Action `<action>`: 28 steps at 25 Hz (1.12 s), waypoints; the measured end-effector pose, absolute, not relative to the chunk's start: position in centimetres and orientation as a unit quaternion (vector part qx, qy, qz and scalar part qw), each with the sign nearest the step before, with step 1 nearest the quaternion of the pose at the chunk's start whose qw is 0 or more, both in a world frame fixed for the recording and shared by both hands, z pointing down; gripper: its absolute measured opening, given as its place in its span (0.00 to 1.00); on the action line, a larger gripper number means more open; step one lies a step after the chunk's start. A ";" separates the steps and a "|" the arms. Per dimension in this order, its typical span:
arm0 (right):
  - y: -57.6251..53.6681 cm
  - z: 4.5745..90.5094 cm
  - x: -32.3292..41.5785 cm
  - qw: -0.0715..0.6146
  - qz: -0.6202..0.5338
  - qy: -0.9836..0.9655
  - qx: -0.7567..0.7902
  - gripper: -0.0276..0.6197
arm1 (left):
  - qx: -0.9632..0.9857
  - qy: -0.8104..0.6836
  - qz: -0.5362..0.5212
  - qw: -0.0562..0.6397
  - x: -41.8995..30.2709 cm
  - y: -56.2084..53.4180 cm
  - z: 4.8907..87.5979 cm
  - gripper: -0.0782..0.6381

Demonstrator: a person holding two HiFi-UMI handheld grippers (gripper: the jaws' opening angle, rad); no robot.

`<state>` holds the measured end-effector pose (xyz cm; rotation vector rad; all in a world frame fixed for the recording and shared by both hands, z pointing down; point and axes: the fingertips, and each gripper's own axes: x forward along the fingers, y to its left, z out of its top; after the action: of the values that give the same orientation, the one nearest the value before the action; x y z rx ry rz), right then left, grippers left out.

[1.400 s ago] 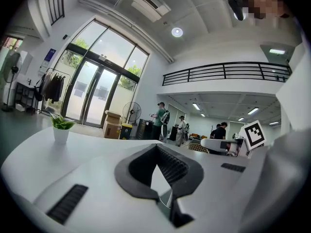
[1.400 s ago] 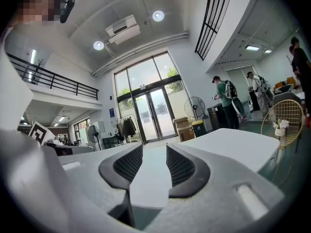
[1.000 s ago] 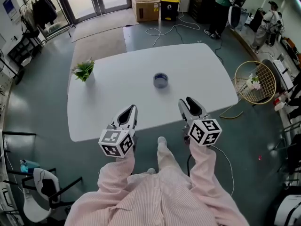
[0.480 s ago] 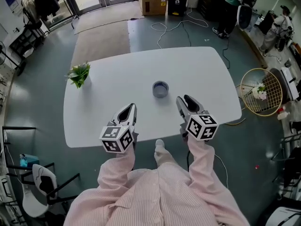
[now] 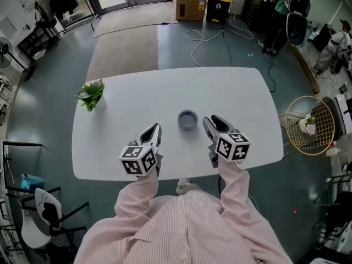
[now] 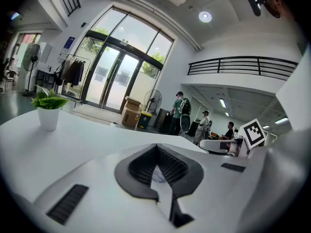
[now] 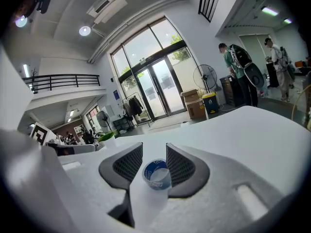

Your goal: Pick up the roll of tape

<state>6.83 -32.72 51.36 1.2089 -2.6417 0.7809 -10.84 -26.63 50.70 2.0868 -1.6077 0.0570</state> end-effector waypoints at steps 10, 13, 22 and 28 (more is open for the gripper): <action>-37.2 54.5 4.5 0.132 0.283 -0.880 0.358 0.25 | 0.750 -0.587 0.047 0.300 -11.0 -30.4 54.2 0.11; -38.0 56.0 3.7 0.161 0.291 -0.876 0.350 0.25 | 0.745 -0.585 0.050 0.317 -11.4 -31.1 55.2 0.11; -39.1 60.9 1.9 0.264 0.305 -0.854 0.327 0.25 | 0.743 -0.554 0.072 0.367 -11.0 -33.1 58.6 0.11; -39.3 63.4 1.4 0.311 0.321 -0.837 0.316 0.25 | 0.743 -0.538 0.083 0.389 -10.5 -33.9 60.1 0.11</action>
<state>1.37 -39.33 63.45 0.8335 -2.2102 0.8471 -10.53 -33.91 60.14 1.8892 -1.3678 0.2107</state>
